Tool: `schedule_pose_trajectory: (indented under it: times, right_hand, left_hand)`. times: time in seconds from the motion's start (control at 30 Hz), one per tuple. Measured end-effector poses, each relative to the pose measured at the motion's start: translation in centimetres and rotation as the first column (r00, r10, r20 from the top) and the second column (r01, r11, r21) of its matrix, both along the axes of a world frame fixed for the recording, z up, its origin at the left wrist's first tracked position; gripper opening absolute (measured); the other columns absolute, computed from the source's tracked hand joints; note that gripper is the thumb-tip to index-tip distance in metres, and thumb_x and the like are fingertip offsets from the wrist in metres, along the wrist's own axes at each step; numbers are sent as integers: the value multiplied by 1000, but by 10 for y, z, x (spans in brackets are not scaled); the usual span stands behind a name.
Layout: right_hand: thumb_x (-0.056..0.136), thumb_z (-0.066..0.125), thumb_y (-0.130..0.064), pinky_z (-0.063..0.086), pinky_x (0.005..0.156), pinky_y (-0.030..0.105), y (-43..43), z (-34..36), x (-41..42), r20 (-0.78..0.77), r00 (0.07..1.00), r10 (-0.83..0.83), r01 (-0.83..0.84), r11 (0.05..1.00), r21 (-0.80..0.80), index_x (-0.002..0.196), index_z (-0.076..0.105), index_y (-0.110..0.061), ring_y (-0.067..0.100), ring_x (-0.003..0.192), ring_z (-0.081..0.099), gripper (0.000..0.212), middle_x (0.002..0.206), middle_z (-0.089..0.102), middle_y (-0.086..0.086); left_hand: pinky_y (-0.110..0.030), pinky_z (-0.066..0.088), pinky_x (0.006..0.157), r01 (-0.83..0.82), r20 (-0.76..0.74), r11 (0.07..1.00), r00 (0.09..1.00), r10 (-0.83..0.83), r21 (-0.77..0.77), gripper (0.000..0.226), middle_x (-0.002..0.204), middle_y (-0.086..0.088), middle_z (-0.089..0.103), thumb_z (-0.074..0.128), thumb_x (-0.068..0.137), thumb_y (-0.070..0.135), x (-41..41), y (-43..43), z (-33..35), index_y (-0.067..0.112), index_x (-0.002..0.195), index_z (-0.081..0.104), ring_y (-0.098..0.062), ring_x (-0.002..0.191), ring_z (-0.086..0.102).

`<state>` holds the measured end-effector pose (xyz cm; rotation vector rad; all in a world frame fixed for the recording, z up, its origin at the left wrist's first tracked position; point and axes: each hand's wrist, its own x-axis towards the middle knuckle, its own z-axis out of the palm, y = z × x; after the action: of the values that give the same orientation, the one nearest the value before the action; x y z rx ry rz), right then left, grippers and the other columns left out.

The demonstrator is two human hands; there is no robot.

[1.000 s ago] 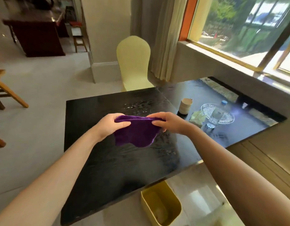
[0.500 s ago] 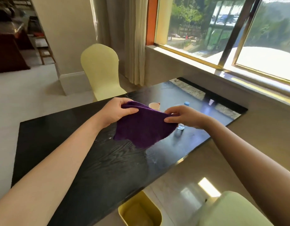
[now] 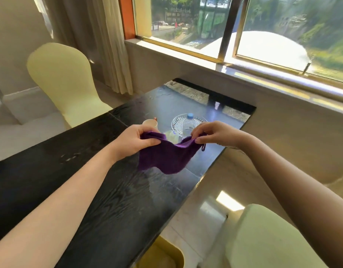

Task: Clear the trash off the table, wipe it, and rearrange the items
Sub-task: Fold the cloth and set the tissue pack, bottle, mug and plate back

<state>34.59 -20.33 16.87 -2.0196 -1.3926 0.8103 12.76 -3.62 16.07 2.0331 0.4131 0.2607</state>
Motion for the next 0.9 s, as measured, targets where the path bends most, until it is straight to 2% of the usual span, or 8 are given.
schedule_pose_trajectory:
  times: [0.13,0.27,0.33,0.5,0.63,0.77,0.83,0.9]
  right_hand:
    - [94,56,-15,53,83,14,13,-2,3,-137,971,-197,204,978,36,103,72,-5,7,86,65,20,100,71,2]
    - [86,56,1,56,89,34,24,-26,3,32,905,-425,423,904,53,98,72,-5,19,89,65,21,96,69,4]
    - [85,55,1,57,83,31,25,-34,2,37,868,-496,492,867,81,96,72,-8,22,91,66,23,98,69,3]
    - [92,51,-3,51,91,23,25,-26,1,-174,936,-305,316,948,36,107,71,-8,9,90,63,26,98,69,-1]
    - [98,45,-28,50,98,31,20,-28,13,-389,919,-56,37,998,-56,124,60,-14,20,109,62,33,119,65,12]
    - [91,61,-19,52,89,36,20,-48,33,-240,964,-119,121,993,-6,117,65,-13,19,93,65,28,107,69,18]
    - [92,59,-17,51,84,36,19,-56,47,-259,954,-153,174,983,62,107,69,-11,15,86,64,19,95,71,13]
    - [93,57,-14,49,84,37,15,-62,60,-357,921,-153,205,972,112,105,67,-3,18,86,62,20,94,69,16]
  left_hand:
    - [-29,49,84,135,22,990,991,-135,-37,14,96,-6,65,67,85,15,18,15,-1,28,88,70,-13,95,61]
    - [-13,46,71,265,58,954,964,-259,-141,18,89,3,65,64,86,5,31,22,1,23,83,67,-2,81,60]
    - [-11,46,68,331,25,932,943,-331,-150,14,86,8,64,61,87,1,38,22,2,14,84,63,0,78,58]
    - [-20,51,74,431,-38,886,896,-443,-168,11,97,-11,65,60,89,9,66,17,-2,19,88,65,-10,86,61]
    - [-26,48,83,393,-2,919,919,-393,-10,8,91,1,66,65,86,16,97,15,-21,24,88,66,-6,88,60]
    - [-25,43,92,178,141,975,970,-196,129,16,100,10,57,73,79,18,128,16,-50,30,89,69,-6,99,56]
    - [-27,46,94,68,175,997,982,-73,36,25,106,11,58,72,81,15,143,12,-62,31,100,67,-8,105,56]
    - [-25,50,91,66,144,970,989,-33,-234,39,116,6,59,69,83,12,152,9,-74,31,115,57,-7,108,58]
